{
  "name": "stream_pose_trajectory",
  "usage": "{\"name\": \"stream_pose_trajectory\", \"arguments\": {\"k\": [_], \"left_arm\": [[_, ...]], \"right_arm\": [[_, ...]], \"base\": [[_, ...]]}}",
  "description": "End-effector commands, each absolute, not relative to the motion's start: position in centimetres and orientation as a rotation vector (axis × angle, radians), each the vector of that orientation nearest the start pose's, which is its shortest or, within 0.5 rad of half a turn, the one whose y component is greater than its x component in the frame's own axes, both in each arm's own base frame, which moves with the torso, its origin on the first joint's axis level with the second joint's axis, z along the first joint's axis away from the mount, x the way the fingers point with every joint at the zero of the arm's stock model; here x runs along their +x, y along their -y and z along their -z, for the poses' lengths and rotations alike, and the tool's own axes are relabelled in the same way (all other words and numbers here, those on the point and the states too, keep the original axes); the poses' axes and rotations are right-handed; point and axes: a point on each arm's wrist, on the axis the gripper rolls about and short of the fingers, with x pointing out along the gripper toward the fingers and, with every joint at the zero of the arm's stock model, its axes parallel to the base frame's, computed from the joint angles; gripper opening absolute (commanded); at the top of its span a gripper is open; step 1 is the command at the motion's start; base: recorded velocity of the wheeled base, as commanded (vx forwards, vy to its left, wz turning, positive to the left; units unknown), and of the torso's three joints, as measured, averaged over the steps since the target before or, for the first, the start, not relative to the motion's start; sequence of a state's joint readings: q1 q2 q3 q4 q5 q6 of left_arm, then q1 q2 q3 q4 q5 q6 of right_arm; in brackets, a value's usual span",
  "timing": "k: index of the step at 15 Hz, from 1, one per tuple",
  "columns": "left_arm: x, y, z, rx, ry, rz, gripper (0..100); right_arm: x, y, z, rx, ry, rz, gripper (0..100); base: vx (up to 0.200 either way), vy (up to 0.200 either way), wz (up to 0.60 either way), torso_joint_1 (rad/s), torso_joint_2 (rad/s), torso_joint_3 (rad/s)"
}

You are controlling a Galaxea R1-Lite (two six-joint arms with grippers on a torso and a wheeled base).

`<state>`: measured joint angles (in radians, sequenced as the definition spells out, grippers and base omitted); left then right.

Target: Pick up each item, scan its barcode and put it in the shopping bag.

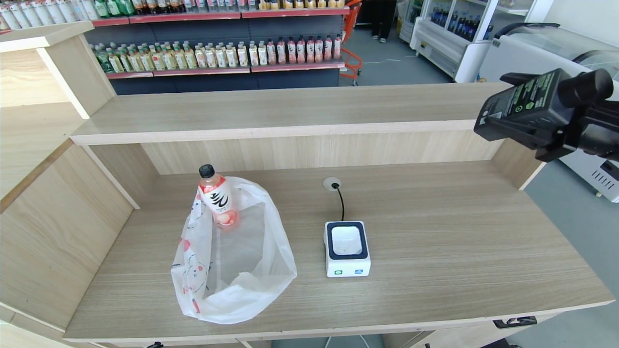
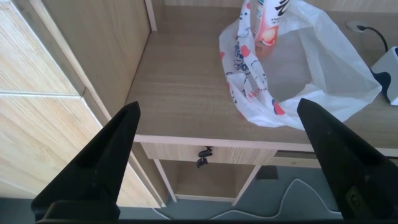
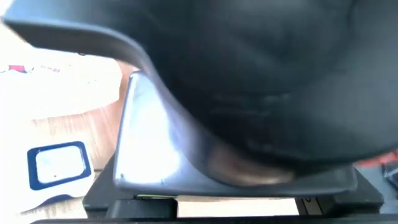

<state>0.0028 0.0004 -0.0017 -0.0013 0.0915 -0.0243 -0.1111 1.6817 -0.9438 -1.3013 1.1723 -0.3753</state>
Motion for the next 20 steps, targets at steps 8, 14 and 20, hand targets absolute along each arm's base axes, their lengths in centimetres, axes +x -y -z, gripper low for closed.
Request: {"name": "stream_pose_trajectory", "arguments": {"k": [8,14,20], "left_arm": [[-2.3,-0.2,-7.6,-0.025,0.004,-0.095,100],[-2.3,-0.2,-7.6,-0.025,0.004,-0.097,100],[-2.3,-0.2,-7.6,-0.025,0.004,-0.095,100]], "right_arm": [[20.7,-9.0,-33.7,-0.712,1.186,-1.190,0],[15.5,-12.0,-30.8,-0.607,1.243,-1.385,0],[14.8,-13.6,-29.7,-0.551,1.236,-1.471,0]], "base": [[0.000,0.000,0.00,0.000,0.00,0.000],[0.000,0.000,0.00,0.000,0.00,0.000],[0.000,0.000,0.00,0.000,0.00,0.000]]}}
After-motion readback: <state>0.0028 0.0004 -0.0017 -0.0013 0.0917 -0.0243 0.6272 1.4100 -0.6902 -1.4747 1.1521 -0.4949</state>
